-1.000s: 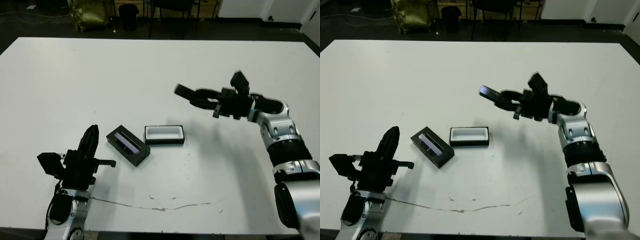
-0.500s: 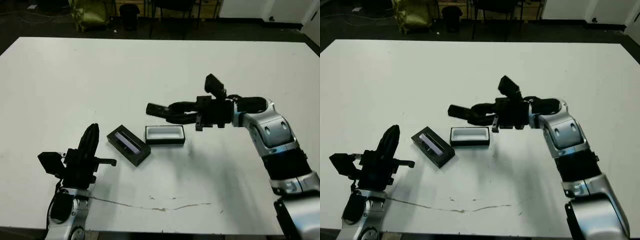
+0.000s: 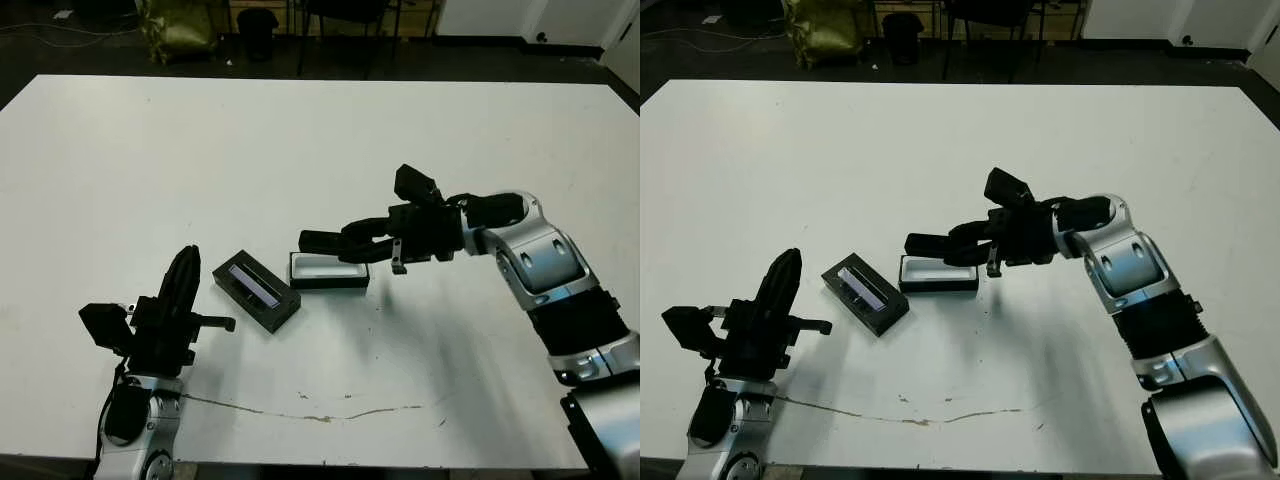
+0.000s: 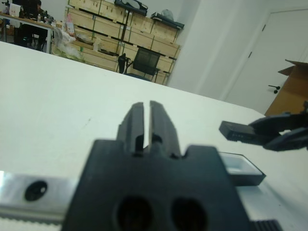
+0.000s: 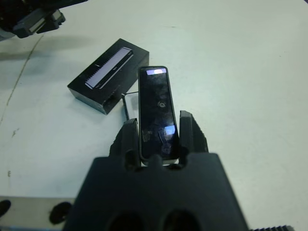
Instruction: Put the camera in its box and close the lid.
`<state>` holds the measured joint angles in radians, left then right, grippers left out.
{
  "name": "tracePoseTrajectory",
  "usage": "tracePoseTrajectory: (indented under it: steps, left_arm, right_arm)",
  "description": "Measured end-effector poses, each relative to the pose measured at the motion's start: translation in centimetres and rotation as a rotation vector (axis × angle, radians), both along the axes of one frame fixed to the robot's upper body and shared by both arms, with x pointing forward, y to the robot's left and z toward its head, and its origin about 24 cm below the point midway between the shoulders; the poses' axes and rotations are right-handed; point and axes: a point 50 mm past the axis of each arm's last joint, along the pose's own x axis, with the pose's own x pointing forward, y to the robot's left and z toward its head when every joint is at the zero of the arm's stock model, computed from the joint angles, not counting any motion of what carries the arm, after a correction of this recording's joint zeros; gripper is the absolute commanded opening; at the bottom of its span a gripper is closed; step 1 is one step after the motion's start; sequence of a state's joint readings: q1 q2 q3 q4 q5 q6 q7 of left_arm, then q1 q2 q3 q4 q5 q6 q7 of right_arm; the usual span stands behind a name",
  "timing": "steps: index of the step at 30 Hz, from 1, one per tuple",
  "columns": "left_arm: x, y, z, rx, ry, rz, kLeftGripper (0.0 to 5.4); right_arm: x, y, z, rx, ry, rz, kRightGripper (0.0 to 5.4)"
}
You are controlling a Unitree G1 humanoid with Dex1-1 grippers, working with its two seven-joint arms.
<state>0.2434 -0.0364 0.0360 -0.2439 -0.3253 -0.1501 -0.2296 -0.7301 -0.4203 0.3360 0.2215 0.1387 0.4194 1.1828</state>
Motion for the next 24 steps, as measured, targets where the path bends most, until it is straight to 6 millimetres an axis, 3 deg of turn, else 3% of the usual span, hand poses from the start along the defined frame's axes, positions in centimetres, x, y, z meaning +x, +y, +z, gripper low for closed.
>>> tracePoseTrajectory:
  steps: [9,24]
  left_arm:
    - [0.0,-0.1,0.0,-0.001,0.003,0.0,0.0]
    - [-0.1,-0.1,-0.3,0.005,-0.003,0.005,0.0]
  right_arm:
    - [1.1,-0.4,0.8,-0.016,0.019,0.056,0.51]
    - [2.4,-0.2,0.3,-0.06,0.141,0.16,0.5]
